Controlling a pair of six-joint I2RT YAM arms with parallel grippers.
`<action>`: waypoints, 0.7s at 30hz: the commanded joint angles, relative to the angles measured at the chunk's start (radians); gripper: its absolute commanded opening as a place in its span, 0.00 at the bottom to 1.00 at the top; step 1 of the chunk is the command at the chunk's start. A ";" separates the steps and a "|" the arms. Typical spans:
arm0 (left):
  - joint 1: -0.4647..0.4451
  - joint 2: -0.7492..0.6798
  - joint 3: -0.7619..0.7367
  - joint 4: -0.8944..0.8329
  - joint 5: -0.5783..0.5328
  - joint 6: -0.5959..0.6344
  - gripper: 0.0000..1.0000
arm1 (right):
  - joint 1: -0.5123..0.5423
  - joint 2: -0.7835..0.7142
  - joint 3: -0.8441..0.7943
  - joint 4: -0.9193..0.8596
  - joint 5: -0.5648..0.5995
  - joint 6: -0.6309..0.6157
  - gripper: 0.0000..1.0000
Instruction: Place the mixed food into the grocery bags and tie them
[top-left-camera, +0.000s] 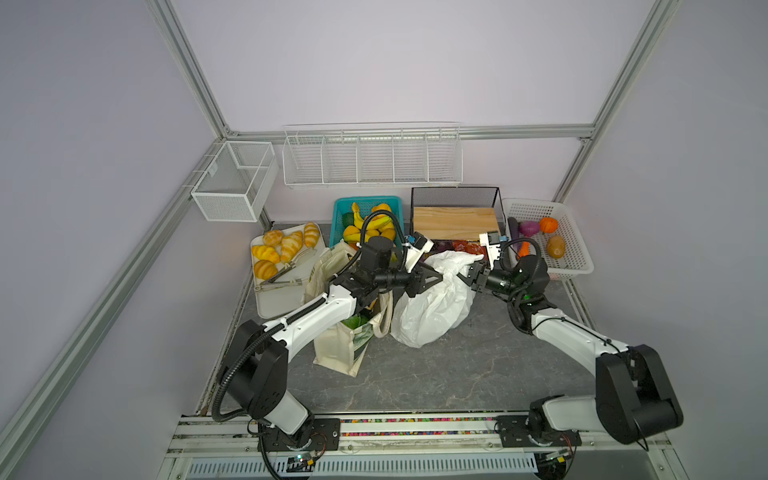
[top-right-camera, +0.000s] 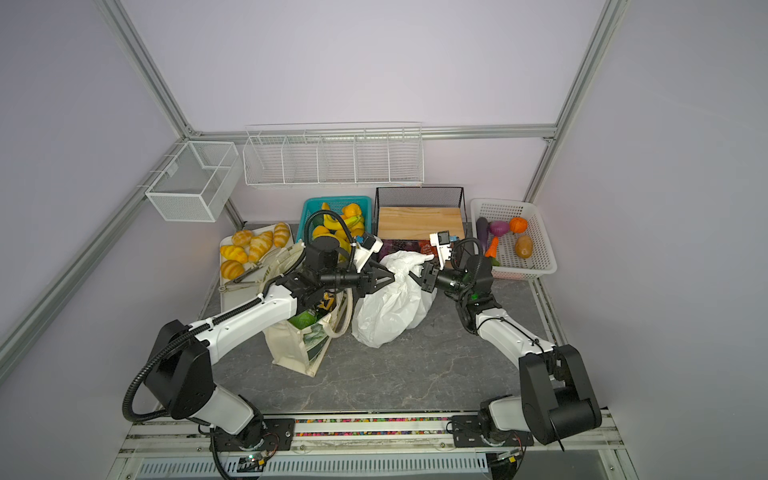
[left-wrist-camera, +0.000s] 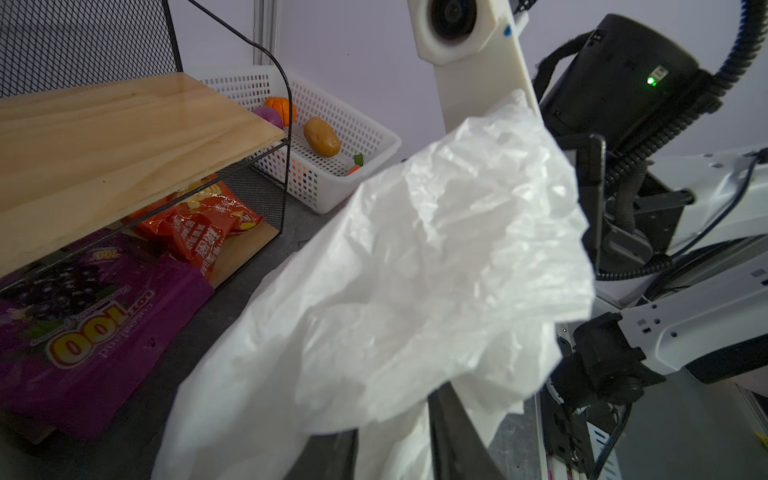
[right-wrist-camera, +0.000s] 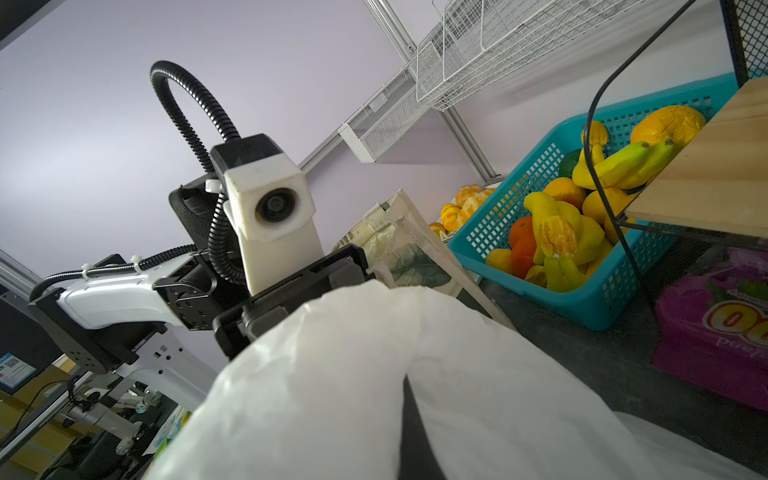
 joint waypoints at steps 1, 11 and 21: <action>0.009 0.011 0.045 0.037 0.025 -0.008 0.30 | -0.002 -0.025 -0.004 0.004 -0.010 -0.013 0.06; 0.011 0.022 0.056 0.071 0.069 -0.028 0.31 | -0.001 -0.024 -0.002 0.005 -0.007 -0.012 0.06; 0.011 0.016 0.016 0.174 0.103 -0.065 0.37 | 0.006 -0.018 0.000 0.007 -0.008 -0.011 0.06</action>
